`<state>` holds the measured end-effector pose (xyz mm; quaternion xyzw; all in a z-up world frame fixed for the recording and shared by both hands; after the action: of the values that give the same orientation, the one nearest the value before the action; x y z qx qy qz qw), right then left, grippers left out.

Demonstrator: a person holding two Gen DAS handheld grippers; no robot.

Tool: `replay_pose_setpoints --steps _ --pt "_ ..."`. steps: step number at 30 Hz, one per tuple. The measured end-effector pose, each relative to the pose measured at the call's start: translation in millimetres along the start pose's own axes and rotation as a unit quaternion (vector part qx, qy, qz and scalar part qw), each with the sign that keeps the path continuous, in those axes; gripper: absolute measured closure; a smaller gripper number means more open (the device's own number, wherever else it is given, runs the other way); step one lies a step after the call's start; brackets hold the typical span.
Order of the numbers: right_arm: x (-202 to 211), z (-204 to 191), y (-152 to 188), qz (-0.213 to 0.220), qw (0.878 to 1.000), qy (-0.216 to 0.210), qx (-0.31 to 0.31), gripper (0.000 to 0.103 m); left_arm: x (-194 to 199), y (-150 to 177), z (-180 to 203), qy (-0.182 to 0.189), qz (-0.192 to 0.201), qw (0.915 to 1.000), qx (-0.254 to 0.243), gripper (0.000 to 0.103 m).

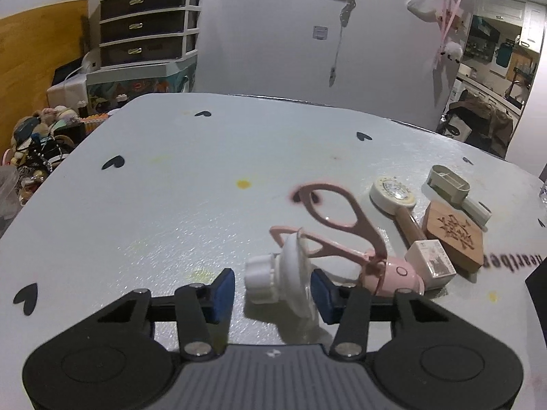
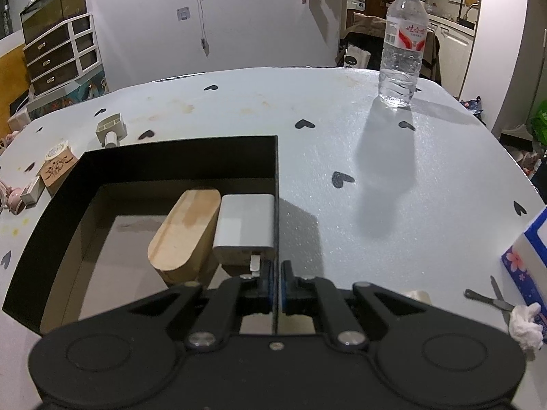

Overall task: Organize rigid objects
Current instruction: 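Move the left gripper to the clear suction cup and grasp it, then place the clear suction cup into the box and open the left gripper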

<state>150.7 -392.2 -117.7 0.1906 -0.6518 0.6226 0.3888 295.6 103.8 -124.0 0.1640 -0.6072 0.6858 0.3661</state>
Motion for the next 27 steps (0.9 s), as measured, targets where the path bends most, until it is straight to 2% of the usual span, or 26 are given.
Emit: replay_pose_setpoints --steps 4,5,14,18,22,27 --pt "0.2 0.3 0.3 0.000 1.000 0.000 0.001 0.099 -2.1 -3.3 2.8 0.011 0.002 0.9998 0.019 0.060" --pt "0.4 0.1 0.5 0.000 1.000 0.000 0.001 0.099 -2.0 -3.8 2.9 0.010 0.001 0.9996 0.025 0.066" --pt "0.8 0.2 1.2 0.000 1.000 -0.001 0.000 0.099 24.0 -2.0 3.0 -0.015 0.021 0.9961 0.084 0.067" --pt "1.3 -0.1 1.6 0.001 1.000 0.001 0.000 0.099 49.9 8.2 10.7 -0.008 0.026 0.9949 0.097 0.067" --pt "2.3 -0.6 1.7 0.001 1.000 0.002 0.000 0.099 73.5 16.3 28.8 0.018 0.025 0.9934 0.110 0.067" --pt "2.5 -0.8 1.8 0.001 1.000 0.002 0.001 0.099 92.3 11.2 75.3 0.083 0.028 0.9920 0.091 0.067"
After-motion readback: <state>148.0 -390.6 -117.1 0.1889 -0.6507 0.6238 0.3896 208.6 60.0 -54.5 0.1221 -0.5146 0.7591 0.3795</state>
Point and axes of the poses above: each gripper's, at about its wrist camera, not at the fingertips, and x roughly against the way its jaws point, z to its right, y to its underside, the point moved 5 cm from there along -x, roughly the way its jaws point, and after that the axes turned 10 degrees about y, right-handed, at the moved point
